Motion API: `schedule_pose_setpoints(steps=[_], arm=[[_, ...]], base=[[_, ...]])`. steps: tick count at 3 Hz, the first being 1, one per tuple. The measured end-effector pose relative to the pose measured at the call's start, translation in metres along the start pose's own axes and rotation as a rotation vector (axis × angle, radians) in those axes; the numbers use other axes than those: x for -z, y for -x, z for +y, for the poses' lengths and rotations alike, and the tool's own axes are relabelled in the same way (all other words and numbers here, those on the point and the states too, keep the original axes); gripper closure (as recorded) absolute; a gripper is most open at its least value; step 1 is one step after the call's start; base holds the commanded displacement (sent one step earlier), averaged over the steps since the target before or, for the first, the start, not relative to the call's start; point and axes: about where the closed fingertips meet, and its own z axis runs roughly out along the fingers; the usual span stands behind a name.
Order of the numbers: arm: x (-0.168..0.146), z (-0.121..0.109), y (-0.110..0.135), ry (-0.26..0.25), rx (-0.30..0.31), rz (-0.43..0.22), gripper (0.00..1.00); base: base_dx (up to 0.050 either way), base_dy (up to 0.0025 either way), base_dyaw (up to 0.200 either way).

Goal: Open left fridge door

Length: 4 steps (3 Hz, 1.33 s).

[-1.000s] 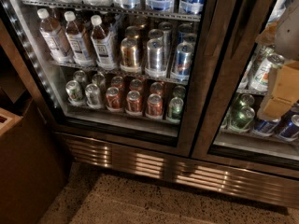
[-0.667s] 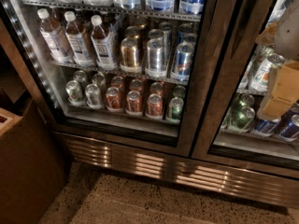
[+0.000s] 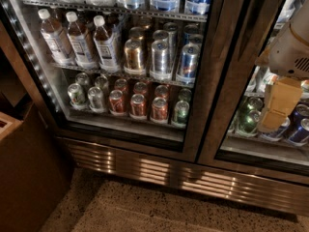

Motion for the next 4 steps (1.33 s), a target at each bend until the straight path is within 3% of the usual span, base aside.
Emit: schedule_pose_setpoints(steps=[1,2,3,4], arm=[[0.000,0.000,0.000,0.000,0.000,0.000,0.00],[-0.001,-0.002,0.000,0.037,0.020,-0.081,0.00],[-0.004,-0.008,-0.005,0.116,0.056,-0.246,0.00],[-0.005,-0.014,-0.003,0.166,0.074,-0.361,0.00]], base=[[0.000,0.00000,0.000],[0.000,0.00000,0.000],[0.000,0.00000,0.000],[0.000,0.00000,0.000]])
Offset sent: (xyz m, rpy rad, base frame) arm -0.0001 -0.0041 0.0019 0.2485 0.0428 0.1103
